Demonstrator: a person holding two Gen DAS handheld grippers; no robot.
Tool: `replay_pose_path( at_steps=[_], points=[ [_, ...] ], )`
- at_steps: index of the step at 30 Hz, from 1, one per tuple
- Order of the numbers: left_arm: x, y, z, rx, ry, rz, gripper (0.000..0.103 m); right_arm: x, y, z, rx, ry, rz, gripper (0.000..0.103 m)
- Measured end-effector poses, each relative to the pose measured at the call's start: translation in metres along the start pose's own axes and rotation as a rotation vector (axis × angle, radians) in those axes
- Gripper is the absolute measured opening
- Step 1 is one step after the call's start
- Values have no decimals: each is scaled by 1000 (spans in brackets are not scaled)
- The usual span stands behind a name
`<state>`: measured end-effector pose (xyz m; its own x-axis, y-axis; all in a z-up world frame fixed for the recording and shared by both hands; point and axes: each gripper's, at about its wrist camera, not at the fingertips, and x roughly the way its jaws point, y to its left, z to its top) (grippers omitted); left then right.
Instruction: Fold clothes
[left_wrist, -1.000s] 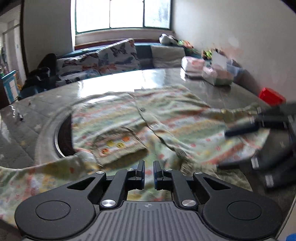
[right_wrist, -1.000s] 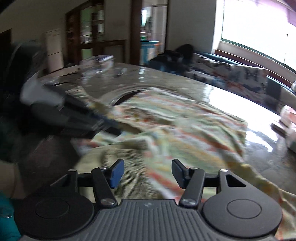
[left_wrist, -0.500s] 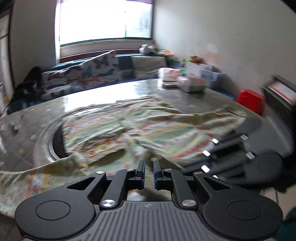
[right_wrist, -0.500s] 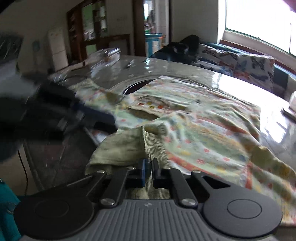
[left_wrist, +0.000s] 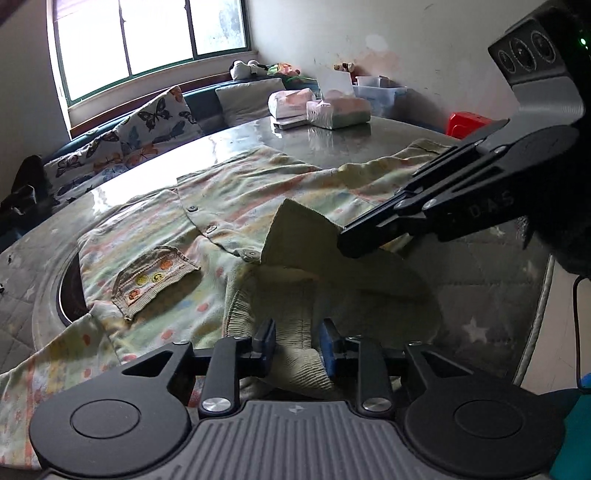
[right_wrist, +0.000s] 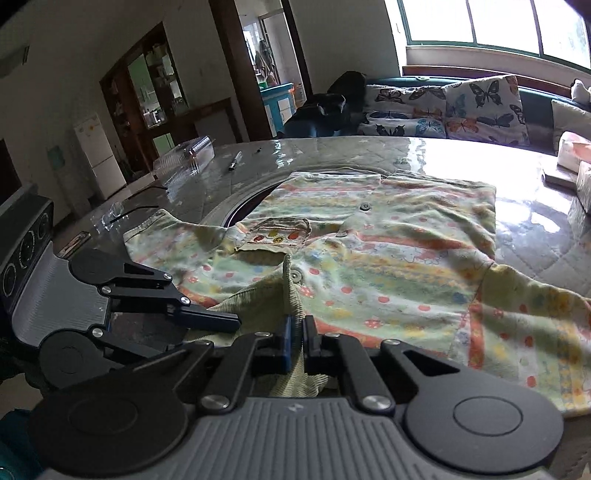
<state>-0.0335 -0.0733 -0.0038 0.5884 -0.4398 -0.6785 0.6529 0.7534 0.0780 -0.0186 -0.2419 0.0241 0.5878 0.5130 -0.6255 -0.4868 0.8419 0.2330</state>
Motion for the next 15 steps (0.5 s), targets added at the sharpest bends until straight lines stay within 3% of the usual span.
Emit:
replay_pose_path(
  at_steps=[1,3,8,10,15],
  points=[
    [0,3,0,-14,0,-7,13,1,0,0,4,0,0,5],
    [-1,10,-1,-53,-8,-24,8,2,-2,-1,18,-4,-1,5],
    [-22,39,1,-251,-115,-165,7,-3,-8,-3,47,-16,-11,5],
    [-24,43,3,-273,-140,-199,7,-5,-8,-2,58,-26,-14,5],
    [-5,33,-3,-240,-74,-228,7,-17,-1,2,42,-52,-6,5]
  ],
)
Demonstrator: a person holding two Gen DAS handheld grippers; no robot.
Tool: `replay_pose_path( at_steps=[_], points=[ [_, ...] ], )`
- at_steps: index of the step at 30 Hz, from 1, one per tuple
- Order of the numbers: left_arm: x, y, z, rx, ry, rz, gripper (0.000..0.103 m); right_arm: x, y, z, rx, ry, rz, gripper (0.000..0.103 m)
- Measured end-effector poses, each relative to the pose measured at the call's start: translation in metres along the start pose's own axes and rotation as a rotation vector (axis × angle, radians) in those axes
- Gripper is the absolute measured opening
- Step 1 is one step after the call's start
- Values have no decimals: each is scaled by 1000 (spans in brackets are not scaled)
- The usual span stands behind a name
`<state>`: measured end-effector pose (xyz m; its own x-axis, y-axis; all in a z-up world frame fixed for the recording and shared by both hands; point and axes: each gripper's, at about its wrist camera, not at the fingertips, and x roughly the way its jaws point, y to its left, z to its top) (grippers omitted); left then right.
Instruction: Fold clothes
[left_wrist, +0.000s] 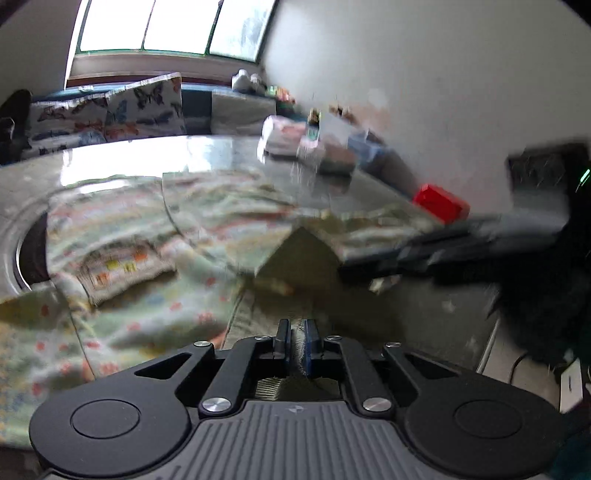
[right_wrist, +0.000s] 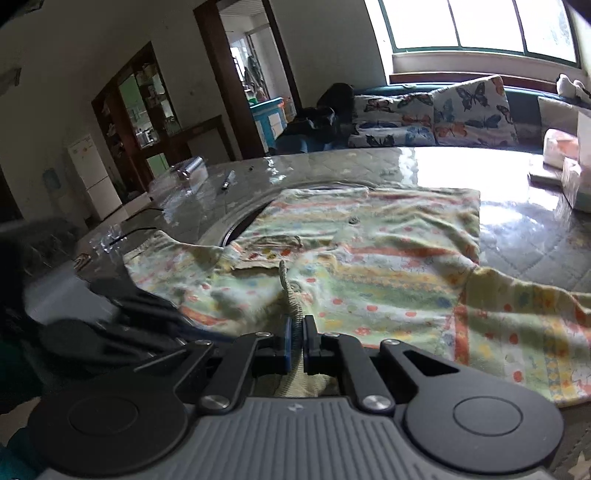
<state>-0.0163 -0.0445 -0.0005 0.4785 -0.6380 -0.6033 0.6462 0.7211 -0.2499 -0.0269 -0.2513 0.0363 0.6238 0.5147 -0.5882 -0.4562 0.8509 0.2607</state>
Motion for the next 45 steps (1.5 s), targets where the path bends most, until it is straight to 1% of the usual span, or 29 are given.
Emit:
replay_pose_path(
  at_steps=[2,6,9,13,15,17,19,22,25,29,33,36,38,43,45],
  points=[
    [7,-1,-4,12,27,-4,8,-1,7,1,-25,6,13,5],
    [6,-3,-7,46,23,-5,11,13,19,1,-91,61,50,5],
    [0,-4,-9,72,21,-7,12,27,25,-4,-131,102,53,5],
    [-21,0,-10,86,-6,12,16,38,31,-13,-178,160,66,6],
    [-32,3,-7,77,-32,23,20,41,32,-17,-198,185,72,12],
    [-42,7,-3,69,-61,39,22,39,35,-18,-211,192,78,14],
    [-47,9,5,62,-97,53,22,33,35,-15,-213,177,83,14],
    [-48,11,16,36,-132,61,22,23,30,-4,-184,111,72,15],
    [-39,13,23,6,-140,59,21,30,20,-1,-138,94,40,16],
    [-21,13,25,-26,-117,49,21,48,21,-11,-163,125,25,16],
    [-2,16,17,-35,-56,55,21,45,29,-19,-248,136,8,16],
    [5,19,5,-34,-16,74,20,39,27,-19,-237,136,5,18],
    [4,20,-1,-30,-26,83,20,38,27,-20,-232,120,-1,18],
    [1,19,-1,-27,-24,95,20,40,25,-23,-221,120,5,20],
    [0,18,2,-27,-22,98,21,32,21,-22,-187,102,5,28]
  ],
)
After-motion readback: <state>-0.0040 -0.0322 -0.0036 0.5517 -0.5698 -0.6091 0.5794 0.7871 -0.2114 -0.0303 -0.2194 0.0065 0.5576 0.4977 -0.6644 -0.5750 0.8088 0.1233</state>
